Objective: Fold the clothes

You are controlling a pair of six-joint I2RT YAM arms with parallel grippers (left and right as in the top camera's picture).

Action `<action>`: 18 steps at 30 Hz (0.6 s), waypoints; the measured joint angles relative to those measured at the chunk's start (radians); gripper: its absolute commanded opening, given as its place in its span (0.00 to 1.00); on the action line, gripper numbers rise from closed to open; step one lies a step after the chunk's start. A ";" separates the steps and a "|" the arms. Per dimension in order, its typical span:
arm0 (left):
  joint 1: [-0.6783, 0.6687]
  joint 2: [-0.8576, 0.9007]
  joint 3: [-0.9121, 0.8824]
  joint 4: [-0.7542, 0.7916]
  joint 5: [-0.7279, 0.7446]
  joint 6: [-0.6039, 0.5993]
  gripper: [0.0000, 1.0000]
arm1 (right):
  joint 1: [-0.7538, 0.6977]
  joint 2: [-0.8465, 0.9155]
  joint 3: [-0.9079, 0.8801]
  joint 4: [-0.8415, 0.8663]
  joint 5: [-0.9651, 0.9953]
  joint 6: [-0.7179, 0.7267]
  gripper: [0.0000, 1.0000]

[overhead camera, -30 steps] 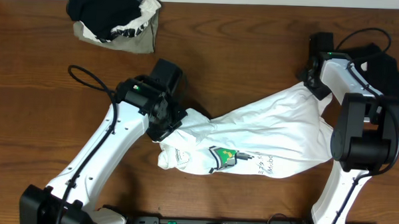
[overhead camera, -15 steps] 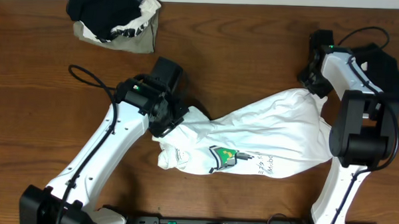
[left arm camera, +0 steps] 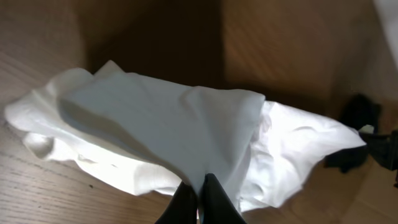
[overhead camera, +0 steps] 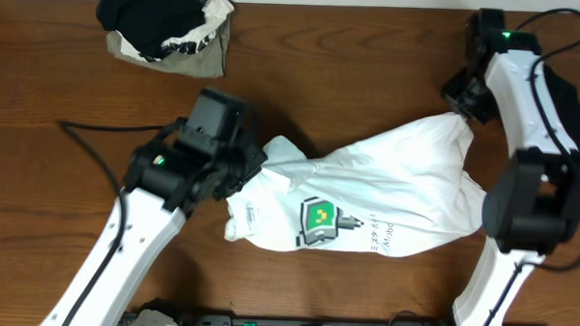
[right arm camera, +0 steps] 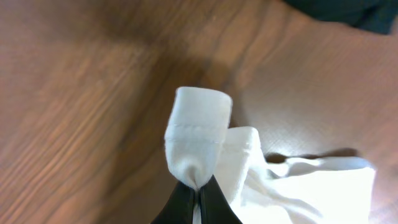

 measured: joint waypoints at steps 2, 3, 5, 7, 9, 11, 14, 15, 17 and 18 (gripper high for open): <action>0.000 -0.045 0.000 0.000 0.000 0.001 0.06 | 0.000 -0.076 0.000 -0.027 -0.006 -0.011 0.02; 0.000 -0.068 0.000 0.001 0.002 0.002 0.06 | 0.000 -0.122 0.000 -0.041 -0.011 -0.016 0.02; 0.000 -0.111 0.000 0.003 0.009 0.005 0.06 | 0.000 -0.209 0.001 -0.063 -0.017 -0.023 0.02; 0.000 -0.158 0.000 0.008 0.017 0.006 0.06 | 0.002 -0.311 0.003 -0.091 -0.021 -0.028 0.02; 0.000 -0.199 0.000 0.008 0.028 0.008 0.08 | 0.005 -0.407 0.011 -0.115 -0.023 -0.037 0.02; 0.000 -0.240 0.001 0.008 0.042 0.011 0.13 | 0.010 -0.491 0.016 -0.134 -0.024 -0.046 0.02; 0.000 -0.286 0.001 0.008 0.062 0.012 0.17 | 0.016 -0.602 0.017 -0.170 -0.026 -0.053 0.01; 0.000 -0.303 0.001 0.008 0.066 0.011 0.17 | 0.020 -0.632 0.017 -0.180 -0.026 -0.055 0.02; 0.000 -0.326 0.001 0.008 0.069 0.011 0.17 | 0.024 -0.674 0.018 -0.201 -0.029 -0.060 0.01; 0.000 -0.338 0.001 0.008 0.070 0.011 0.16 | 0.024 -0.690 0.018 -0.210 -0.030 -0.062 0.02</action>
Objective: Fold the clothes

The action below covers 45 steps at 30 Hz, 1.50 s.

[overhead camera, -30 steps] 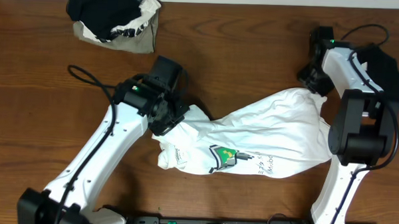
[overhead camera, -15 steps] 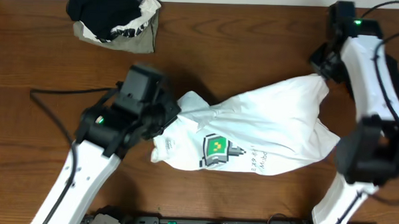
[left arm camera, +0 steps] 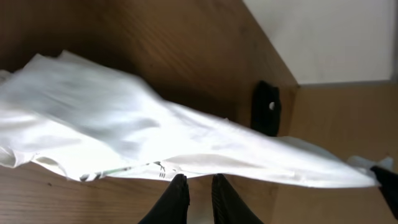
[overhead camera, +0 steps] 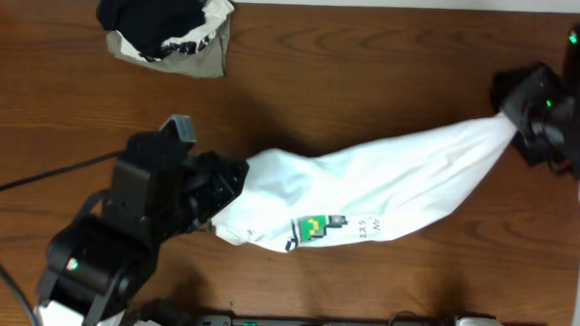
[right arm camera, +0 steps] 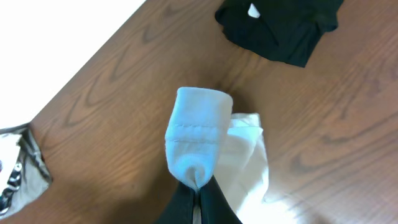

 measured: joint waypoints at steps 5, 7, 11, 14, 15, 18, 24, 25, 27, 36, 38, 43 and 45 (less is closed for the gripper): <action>0.000 -0.029 0.000 -0.031 0.005 0.005 0.34 | 0.000 -0.048 0.000 -0.035 -0.001 -0.011 0.02; 0.000 -0.028 0.000 -0.071 0.014 0.004 0.54 | 0.000 -0.049 0.000 -0.039 -0.001 -0.016 0.01; 0.000 0.005 0.000 -0.106 0.040 0.001 0.81 | 0.000 -0.044 0.000 -0.039 -0.002 -0.021 0.02; 0.000 0.056 -0.006 -0.105 0.085 -0.003 0.89 | 0.000 -0.039 0.000 -0.039 -0.009 -0.024 0.02; -0.002 0.082 -0.011 -0.105 0.098 -0.005 0.89 | 0.000 -0.036 0.000 -0.039 -0.012 -0.026 0.02; -0.025 0.185 -0.024 -0.105 0.119 -0.013 0.89 | 0.000 -0.026 0.000 -0.039 -0.016 -0.027 0.01; -0.073 0.441 -0.038 -0.065 0.142 -0.069 0.89 | 0.000 -0.011 0.000 -0.038 -0.018 -0.027 0.02; -0.073 0.479 -0.039 -0.058 0.145 -0.077 0.89 | 0.000 -0.010 0.000 -0.038 -0.019 -0.028 0.02; -0.073 0.538 -0.039 -0.031 0.148 -0.083 0.89 | 0.000 -0.010 0.000 -0.037 -0.019 -0.034 0.01; -0.073 0.772 -0.039 0.107 0.206 -0.075 0.89 | 0.000 -0.010 0.000 -0.031 -0.019 -0.058 0.01; -0.073 0.805 -0.039 0.114 0.217 -0.074 0.89 | 0.000 -0.010 0.000 -0.030 -0.019 -0.064 0.02; -0.078 0.868 -0.039 0.122 0.248 -0.063 0.89 | 0.000 -0.010 0.000 -0.030 -0.019 -0.073 0.01; -0.085 0.876 -0.040 0.121 0.265 -0.056 0.89 | 0.000 -0.010 0.000 -0.030 -0.019 -0.073 0.01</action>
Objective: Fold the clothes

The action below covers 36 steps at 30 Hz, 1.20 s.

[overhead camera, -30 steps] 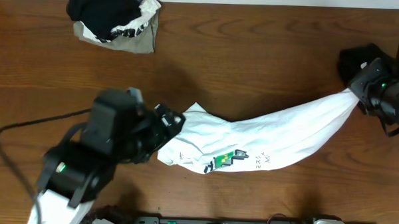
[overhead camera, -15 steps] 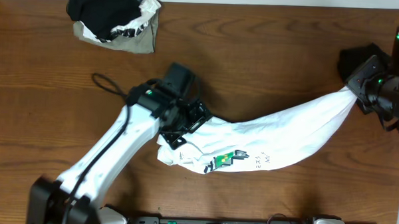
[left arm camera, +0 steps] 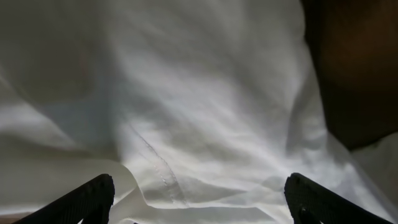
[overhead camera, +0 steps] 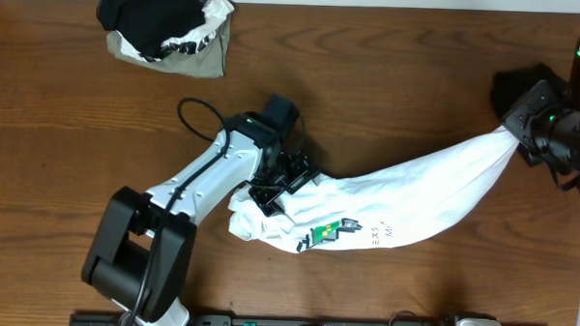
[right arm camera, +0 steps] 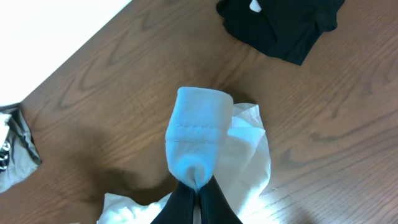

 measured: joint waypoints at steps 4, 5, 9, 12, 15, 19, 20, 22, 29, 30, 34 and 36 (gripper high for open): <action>-0.030 0.001 0.000 -0.009 0.029 0.004 0.89 | 0.000 0.000 0.000 0.000 0.000 0.000 0.02; -0.039 0.001 0.000 -0.011 0.035 0.003 0.89 | 0.000 0.000 0.000 0.000 0.000 0.000 0.02; -0.071 0.001 -0.003 -0.008 0.049 0.003 0.89 | 0.000 0.004 0.000 0.000 0.000 0.000 0.02; -0.081 0.001 -0.026 0.003 0.052 0.000 0.89 | 0.000 0.005 0.000 0.000 0.000 0.000 0.01; -0.080 0.001 -0.060 0.053 0.052 -0.001 0.89 | 0.000 0.005 -0.005 0.002 0.000 0.000 0.01; -0.080 0.001 -0.097 0.141 0.052 -0.011 0.86 | 0.000 0.005 -0.010 0.004 0.000 0.000 0.02; -0.080 0.001 -0.104 0.156 0.052 -0.019 0.85 | 0.000 0.005 -0.011 0.003 0.000 0.000 0.02; -0.080 0.001 -0.112 0.181 0.052 -0.025 0.83 | 0.000 0.005 -0.012 0.003 0.000 0.000 0.01; -0.080 0.001 -0.113 0.195 0.054 -0.042 0.57 | 0.000 0.005 -0.012 0.004 0.005 0.000 0.02; -0.080 0.001 -0.113 0.195 0.056 -0.043 0.51 | 0.000 0.005 -0.012 0.004 0.005 0.000 0.02; -0.080 0.001 -0.113 0.188 0.060 -0.045 0.27 | 0.000 0.005 -0.013 0.004 0.007 0.000 0.01; -0.080 0.000 -0.113 0.186 0.063 -0.046 0.13 | 0.000 0.005 -0.013 0.004 0.008 0.000 0.02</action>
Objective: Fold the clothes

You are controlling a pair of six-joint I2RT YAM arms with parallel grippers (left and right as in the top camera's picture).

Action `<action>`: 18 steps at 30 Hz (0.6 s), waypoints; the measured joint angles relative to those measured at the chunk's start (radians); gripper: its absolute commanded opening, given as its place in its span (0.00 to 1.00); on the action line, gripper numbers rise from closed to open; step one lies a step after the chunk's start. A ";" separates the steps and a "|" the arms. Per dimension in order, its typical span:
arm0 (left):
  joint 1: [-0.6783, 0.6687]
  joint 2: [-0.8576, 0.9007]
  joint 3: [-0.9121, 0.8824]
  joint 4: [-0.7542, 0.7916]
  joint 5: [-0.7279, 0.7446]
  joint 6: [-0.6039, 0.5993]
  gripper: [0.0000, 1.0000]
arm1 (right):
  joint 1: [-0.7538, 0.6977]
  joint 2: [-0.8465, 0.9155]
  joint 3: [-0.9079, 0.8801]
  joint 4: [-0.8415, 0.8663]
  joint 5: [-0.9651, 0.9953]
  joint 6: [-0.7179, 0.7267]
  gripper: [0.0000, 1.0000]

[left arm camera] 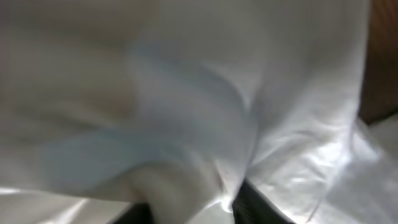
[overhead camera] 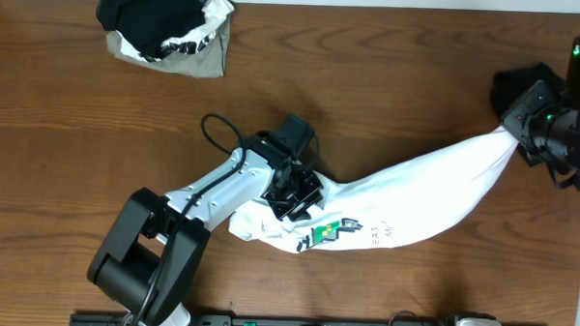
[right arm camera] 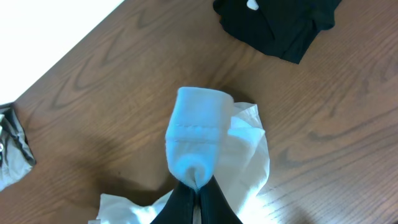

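A white T-shirt (overhead camera: pixel 405 191) with a small green print lies stretched across the table, from left of centre to the far right. My left gripper (overhead camera: pixel 297 192) presses down on its left part. In the left wrist view blurred cloth fills the frame, and a thick fold of the shirt (left arm camera: pixel 180 180) is pinched by that gripper (left arm camera: pixel 193 202). My right gripper (overhead camera: pixel 512 132) holds the shirt's right end off the table. In the right wrist view it (right arm camera: pixel 198 186) is shut on a rolled hem (right arm camera: pixel 198 134).
A pile of dark and grey clothes (overhead camera: pixel 164 23) sits at the back left. A black garment (overhead camera: pixel 523 86) lies at the far right behind my right gripper, also seen in the right wrist view (right arm camera: pixel 277 25). The left arm's cable (overhead camera: pixel 219 131) loops over the wood.
My left gripper's fingers stood wide apart on the shirt; now they have closed in on a fold of it, a little further right. The right gripper still holds the shirt's end.
At first both grippers were shut on the bunched shirt in the middle of the table. Then the right one was at the far right with the shirt pulled long. Later the left gripper lay open on the shirt's left part, and now grips a fold there.
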 measured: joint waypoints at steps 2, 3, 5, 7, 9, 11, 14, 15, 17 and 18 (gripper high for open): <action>0.000 -0.001 0.000 -0.001 0.002 0.000 0.06 | 0.000 0.000 0.000 0.000 0.000 0.000 0.02; 0.000 -0.003 0.000 0.000 0.001 0.000 0.06 | 0.000 0.000 0.000 0.000 0.000 0.000 0.01; 0.000 -0.010 0.000 0.000 0.003 0.003 0.06 | 0.000 0.000 0.000 0.000 0.000 0.000 0.02; 0.000 -0.024 0.000 -0.001 0.002 0.005 0.06 | 0.000 0.000 0.000 0.000 0.000 0.000 0.02; 0.000 -0.042 0.000 -0.008 -0.005 0.005 0.06 | 0.000 0.000 0.000 0.000 0.000 0.000 0.02; 0.000 -0.064 0.000 -0.026 -0.025 0.006 0.06 | 0.000 0.000 0.000 0.000 0.000 0.000 0.02; 0.000 -0.107 0.000 -0.043 -0.062 0.020 0.06 | 0.000 0.000 0.000 0.000 0.000 0.000 0.02; 0.000 -0.122 0.000 -0.047 -0.074 0.022 0.06 | 0.000 0.000 0.000 0.000 0.001 0.000 0.01; 0.002 -0.167 0.000 -0.062 -0.105 0.028 0.06 | 0.000 0.000 0.000 0.003 0.001 0.000 0.02; 0.003 -0.187 0.000 -0.072 -0.118 0.030 0.06 | 0.000 0.000 0.000 0.005 0.001 0.000 0.02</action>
